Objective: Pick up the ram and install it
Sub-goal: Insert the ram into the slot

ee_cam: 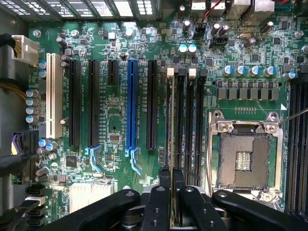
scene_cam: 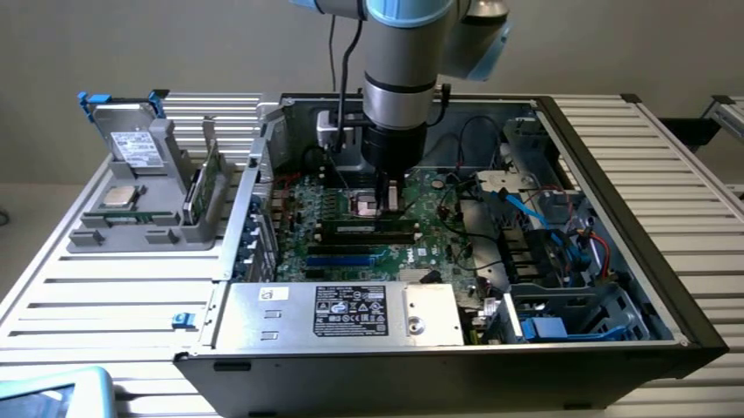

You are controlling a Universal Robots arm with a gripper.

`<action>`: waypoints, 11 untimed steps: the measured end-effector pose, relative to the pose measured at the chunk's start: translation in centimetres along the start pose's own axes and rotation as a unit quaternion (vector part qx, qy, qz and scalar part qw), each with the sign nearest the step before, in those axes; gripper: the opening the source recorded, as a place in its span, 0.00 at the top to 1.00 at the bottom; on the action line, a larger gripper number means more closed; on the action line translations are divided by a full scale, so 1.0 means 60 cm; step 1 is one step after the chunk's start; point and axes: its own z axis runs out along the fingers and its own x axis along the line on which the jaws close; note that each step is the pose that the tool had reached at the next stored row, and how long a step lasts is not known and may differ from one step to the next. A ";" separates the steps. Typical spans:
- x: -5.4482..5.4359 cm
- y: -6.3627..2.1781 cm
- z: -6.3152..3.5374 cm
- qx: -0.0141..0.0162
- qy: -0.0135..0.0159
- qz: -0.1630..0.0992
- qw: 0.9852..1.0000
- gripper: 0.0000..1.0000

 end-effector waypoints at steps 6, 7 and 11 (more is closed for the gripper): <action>0.000 0.000 0.003 0.000 0.001 0.000 1.000 0.86; 0.000 0.000 0.003 0.000 0.001 0.000 1.000 0.86; 0.000 0.000 0.004 0.000 0.002 0.000 1.000 0.86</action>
